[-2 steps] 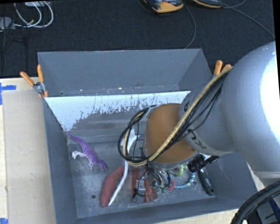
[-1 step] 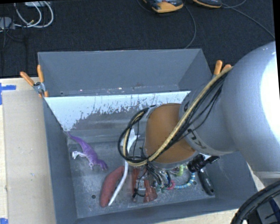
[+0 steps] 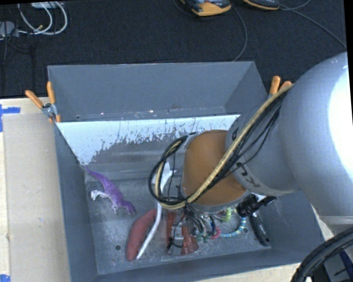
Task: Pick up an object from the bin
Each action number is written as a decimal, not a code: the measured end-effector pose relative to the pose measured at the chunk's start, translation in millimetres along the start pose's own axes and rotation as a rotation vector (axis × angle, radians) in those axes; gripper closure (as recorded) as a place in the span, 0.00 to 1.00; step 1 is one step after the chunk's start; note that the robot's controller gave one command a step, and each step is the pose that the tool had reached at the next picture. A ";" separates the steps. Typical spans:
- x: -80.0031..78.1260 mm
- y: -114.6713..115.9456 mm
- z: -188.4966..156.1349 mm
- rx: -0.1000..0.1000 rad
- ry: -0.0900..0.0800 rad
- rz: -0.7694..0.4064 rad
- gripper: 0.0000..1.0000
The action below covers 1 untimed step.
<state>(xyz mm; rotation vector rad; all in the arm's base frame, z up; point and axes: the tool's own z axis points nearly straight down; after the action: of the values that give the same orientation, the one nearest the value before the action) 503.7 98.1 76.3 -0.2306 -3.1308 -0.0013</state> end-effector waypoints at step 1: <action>0.0 0.0 0.0 0.000 0.000 0.000 1.00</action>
Offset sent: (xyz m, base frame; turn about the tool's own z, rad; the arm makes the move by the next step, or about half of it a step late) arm 0.0000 0.0000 0.0000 0.0000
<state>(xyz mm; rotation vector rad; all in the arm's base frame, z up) 503.7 98.1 76.3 -0.2306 -3.1308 -0.0013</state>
